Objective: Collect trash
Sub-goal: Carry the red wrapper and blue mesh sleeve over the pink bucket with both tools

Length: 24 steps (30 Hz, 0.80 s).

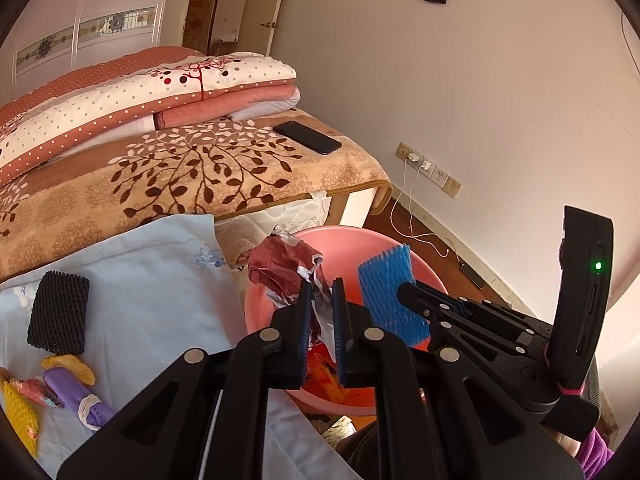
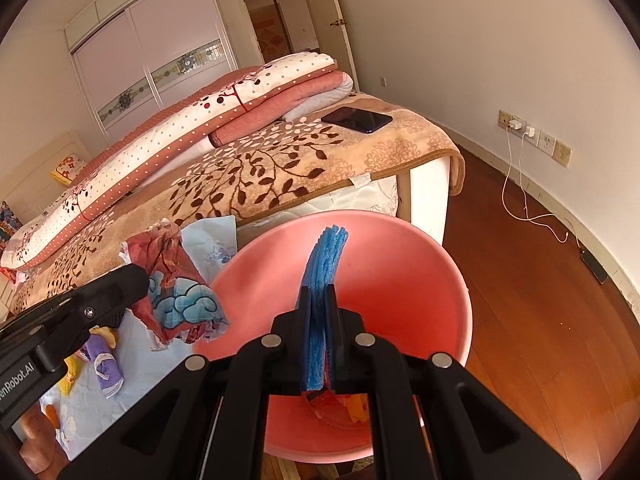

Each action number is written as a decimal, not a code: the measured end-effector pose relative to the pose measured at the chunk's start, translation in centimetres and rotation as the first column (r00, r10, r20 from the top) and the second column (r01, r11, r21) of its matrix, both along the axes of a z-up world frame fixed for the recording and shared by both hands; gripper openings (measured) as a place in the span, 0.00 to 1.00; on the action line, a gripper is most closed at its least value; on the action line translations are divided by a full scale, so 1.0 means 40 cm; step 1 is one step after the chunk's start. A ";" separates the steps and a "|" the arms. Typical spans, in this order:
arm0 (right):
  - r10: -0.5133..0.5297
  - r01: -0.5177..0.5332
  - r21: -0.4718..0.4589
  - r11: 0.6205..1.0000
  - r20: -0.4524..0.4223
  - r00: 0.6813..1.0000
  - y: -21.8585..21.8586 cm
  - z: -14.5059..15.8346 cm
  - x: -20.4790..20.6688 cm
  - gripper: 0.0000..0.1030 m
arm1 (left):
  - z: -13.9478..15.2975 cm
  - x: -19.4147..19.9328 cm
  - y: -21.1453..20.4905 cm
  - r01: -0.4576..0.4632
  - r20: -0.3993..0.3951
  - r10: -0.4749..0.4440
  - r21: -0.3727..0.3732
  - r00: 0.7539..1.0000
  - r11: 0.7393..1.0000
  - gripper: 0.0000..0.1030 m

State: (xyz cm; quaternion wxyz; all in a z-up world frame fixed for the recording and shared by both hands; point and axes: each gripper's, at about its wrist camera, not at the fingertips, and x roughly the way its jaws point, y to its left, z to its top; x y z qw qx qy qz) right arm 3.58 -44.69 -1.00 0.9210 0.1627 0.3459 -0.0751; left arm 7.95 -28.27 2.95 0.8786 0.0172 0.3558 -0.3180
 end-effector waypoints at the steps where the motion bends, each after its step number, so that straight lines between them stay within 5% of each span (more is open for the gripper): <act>1: 0.000 0.000 0.000 1.000 -0.005 1.000 -0.002 -0.004 0.002 0.06 | -0.007 0.003 -0.010 0.003 -0.003 -0.003 0.008 1.000 1.000 0.10; 24: -0.014 0.014 0.001 1.000 -0.092 0.996 -0.031 -0.072 0.034 0.06 | -0.097 0.037 -0.095 0.058 -0.069 -0.051 0.105 0.996 0.993 0.10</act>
